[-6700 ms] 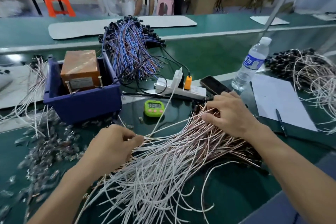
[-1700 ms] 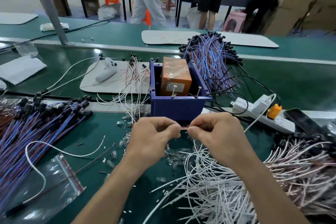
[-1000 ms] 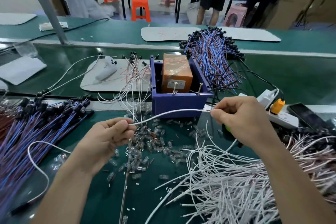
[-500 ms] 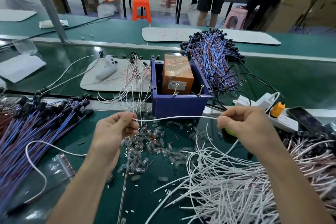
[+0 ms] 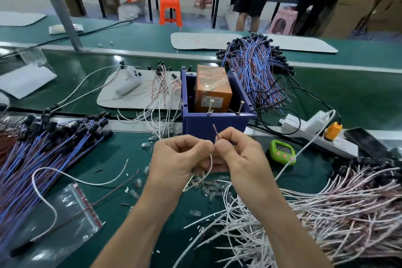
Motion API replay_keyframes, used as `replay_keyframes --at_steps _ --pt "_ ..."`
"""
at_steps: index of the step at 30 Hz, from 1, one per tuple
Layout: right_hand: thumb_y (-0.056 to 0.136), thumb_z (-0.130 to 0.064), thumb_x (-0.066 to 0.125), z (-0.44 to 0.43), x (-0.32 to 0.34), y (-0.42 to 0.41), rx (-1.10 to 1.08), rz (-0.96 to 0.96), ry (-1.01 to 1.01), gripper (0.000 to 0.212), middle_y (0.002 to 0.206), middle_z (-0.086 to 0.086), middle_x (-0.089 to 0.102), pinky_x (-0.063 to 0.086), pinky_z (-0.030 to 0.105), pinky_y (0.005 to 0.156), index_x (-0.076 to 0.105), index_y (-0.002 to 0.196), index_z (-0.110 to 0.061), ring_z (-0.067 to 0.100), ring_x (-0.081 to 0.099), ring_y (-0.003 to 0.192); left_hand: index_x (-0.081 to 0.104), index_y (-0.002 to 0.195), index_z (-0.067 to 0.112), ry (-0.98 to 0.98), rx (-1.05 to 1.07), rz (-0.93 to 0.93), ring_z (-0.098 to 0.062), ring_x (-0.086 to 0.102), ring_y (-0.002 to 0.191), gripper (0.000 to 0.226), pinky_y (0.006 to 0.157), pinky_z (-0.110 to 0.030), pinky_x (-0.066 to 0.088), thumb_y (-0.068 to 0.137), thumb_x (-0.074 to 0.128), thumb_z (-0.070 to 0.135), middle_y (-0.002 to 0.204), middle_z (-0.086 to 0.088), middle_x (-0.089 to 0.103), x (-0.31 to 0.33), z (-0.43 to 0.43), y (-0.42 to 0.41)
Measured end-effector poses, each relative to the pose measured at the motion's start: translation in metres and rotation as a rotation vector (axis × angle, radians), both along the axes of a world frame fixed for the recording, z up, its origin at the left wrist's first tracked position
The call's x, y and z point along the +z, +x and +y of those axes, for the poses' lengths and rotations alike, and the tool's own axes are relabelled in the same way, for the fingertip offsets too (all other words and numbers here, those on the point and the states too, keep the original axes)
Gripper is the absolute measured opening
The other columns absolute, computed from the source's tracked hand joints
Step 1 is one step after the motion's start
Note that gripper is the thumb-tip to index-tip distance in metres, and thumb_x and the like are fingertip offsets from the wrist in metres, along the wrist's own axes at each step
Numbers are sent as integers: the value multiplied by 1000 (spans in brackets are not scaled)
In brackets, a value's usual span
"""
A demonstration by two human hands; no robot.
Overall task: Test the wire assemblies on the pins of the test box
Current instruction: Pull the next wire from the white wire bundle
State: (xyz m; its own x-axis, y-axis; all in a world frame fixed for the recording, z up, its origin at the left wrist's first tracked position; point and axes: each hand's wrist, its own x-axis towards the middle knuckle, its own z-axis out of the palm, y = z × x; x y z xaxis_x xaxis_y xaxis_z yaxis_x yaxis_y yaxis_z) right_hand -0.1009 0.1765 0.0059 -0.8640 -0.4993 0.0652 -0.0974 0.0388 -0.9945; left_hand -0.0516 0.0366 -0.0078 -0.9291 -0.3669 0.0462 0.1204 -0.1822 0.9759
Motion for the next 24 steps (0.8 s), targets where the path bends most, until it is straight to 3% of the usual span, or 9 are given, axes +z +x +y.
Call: replay_keyframes --at_steps 2,5,8,10,13,16,19,21,24 --pt "98 -26 50 -1 0 0 15 -43 20 22 79 11 76 59 34 58 60 79 -28 26 72 65 80 69 16 -20 118 4 -12 66 57 24 55 -25 53 62 93 35 62 -4 72 -2 0 -1" --pt "99 -23 59 -4 -2 3 21 -73 41 18 75 12 75 53 34 56 66 83 -26 26 64 61 80 68 16 -31 196 32 -9 64 57 18 58 -19 51 63 87 32 63 -4 73 -1 -2 -2" --pt "98 -9 66 -5 -3 4 -12 -110 32 18 71 11 75 47 23 51 75 87 -19 14 58 54 79 65 18 -16 239 17 -11 60 56 23 58 -21 51 58 88 38 60 -2 70 -3 -6 -4" --pt "96 -4 68 -7 -3 5 -36 -165 -5 17 69 10 75 42 19 48 79 88 -15 8 57 50 77 64 19 3 242 11 -17 60 59 28 62 -29 52 55 89 42 61 -3 69 -3 -7 -4" --pt "94 -6 70 -11 -4 6 -18 -173 -5 18 69 11 74 38 24 49 81 85 -17 12 48 50 76 64 18 92 202 8 -25 59 64 28 67 -41 50 58 88 42 64 -7 68 -6 -8 -3" --pt "94 -5 69 -15 -4 3 -112 -131 -40 24 69 9 74 41 22 51 81 84 -24 12 50 52 82 81 21 137 69 -6 -17 70 73 24 70 -26 56 66 85 40 80 -4 77 -6 -5 1" --pt "93 0 68 -21 -3 0 -308 -143 -164 33 67 4 74 50 21 52 81 77 -26 11 60 54 83 97 28 -1 -105 -97 -13 76 86 20 73 -18 56 81 87 18 95 -3 81 -7 2 5" --pt "92 0 70 -24 -3 -1 -412 -192 -218 32 67 5 74 51 23 49 80 73 -24 13 65 54 83 94 32 -67 -129 -141 -14 75 74 31 65 -21 57 87 79 2 87 -3 81 -9 7 6" --pt "90 -3 73 -26 -6 -2 -493 -224 -239 25 69 9 76 53 23 51 80 72 -20 16 70 58 83 82 36 -89 5 -187 -12 61 48 38 48 -25 52 88 75 -1 69 -7 76 -9 7 6"
